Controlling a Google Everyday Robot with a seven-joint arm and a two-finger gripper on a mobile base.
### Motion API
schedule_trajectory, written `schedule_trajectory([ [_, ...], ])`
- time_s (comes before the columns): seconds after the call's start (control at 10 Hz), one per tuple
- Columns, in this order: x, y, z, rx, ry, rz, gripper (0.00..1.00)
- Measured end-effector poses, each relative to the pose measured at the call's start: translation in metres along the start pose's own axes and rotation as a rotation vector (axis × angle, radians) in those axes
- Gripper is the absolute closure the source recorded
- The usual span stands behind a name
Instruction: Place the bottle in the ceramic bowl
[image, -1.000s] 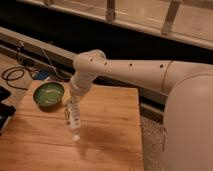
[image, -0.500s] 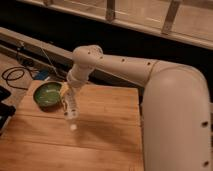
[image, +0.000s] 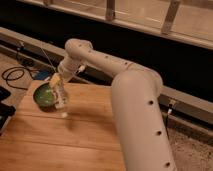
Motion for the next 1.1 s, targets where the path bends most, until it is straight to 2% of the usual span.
schedule_trajectory([
  [0.1,-0.015,0.003,0.009,-0.032,-0.011,-0.043,1.00],
  [0.4,-0.018,0.002,0.011,-0.040,-0.014,-0.056,1.00],
  [0.8,0.003,-0.001,-0.005,0.004,-0.007,-0.051,1.00],
  [1.0,-0.004,0.001,-0.003,0.011,-0.009,-0.106,1.00],
  [1.1,-0.018,0.000,0.002,0.013,-0.014,-0.148,1.00],
])
